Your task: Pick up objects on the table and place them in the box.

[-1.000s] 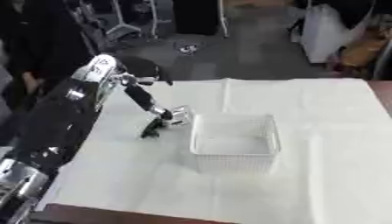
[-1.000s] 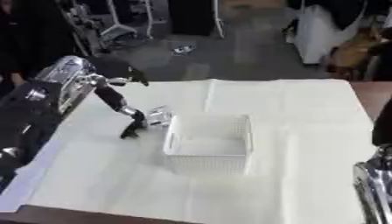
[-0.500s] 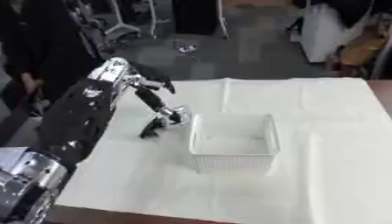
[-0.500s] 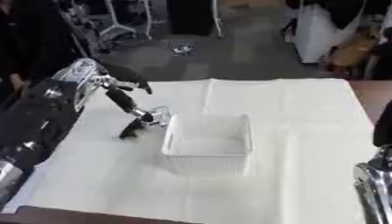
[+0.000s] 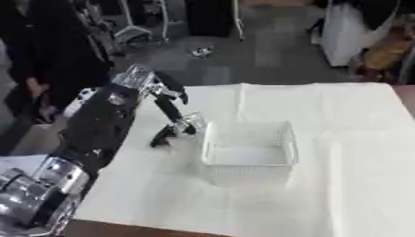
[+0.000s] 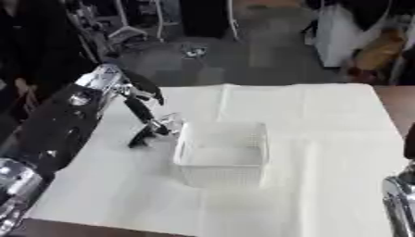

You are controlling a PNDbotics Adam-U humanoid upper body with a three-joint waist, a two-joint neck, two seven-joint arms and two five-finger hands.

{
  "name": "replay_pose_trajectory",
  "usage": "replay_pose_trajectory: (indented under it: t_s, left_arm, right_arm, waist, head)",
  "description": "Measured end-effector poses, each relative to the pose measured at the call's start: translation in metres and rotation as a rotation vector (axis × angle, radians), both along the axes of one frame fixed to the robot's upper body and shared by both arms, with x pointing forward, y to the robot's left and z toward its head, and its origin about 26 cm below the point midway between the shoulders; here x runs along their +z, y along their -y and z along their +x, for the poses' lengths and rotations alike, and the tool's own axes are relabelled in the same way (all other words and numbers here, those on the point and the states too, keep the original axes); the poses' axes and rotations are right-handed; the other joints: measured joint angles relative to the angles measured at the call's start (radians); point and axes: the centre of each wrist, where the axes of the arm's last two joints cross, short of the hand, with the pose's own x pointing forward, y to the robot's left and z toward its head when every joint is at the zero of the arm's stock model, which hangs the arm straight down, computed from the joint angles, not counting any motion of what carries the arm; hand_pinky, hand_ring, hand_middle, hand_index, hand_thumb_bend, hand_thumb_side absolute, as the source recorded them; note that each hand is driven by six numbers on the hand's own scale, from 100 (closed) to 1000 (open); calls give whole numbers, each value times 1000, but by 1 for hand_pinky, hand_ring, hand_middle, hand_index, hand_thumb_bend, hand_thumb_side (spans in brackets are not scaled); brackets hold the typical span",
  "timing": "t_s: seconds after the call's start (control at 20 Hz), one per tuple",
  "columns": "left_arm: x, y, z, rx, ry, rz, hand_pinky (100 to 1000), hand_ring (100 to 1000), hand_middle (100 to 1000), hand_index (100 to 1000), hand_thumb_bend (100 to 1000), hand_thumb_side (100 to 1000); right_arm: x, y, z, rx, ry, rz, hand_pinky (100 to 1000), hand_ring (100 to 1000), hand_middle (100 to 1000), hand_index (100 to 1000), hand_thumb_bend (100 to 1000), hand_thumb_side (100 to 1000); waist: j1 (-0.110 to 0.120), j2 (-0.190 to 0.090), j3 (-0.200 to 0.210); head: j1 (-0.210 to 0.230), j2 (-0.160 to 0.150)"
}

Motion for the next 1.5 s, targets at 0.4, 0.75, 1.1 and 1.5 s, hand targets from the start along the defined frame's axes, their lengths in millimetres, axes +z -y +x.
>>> replay_pose_trajectory:
  t_s: [0.4,0.75,1.1,1.5]
  left_arm:
    - [-6,-1,1,38,43,14,1000,992,919,953,632,997]
    - [3,0,3,57,88,23,1000,995,921,962,630,994]
    - [7,0,4,84,92,29,1000,994,921,962,627,986]
    - [13,-9,3,121,108,22,1000,971,912,961,595,973]
  right_arm:
    - [5,-6,-1,29,22,7,453,542,586,866,110,1000]
    - [11,-11,-1,48,46,2,450,541,586,868,115,1000]
    - [16,-12,-1,56,62,1,449,540,585,869,119,1000]
    - [16,-12,-1,58,64,-1,448,539,585,869,122,1000]
  waist:
    - [4,33,-25]
    - [8,69,-45]
    - [10,89,-55]
    - [11,93,-55]
  head:
    - [19,-27]
    - [29,-54]
    - [36,-67]
    - [37,-80]
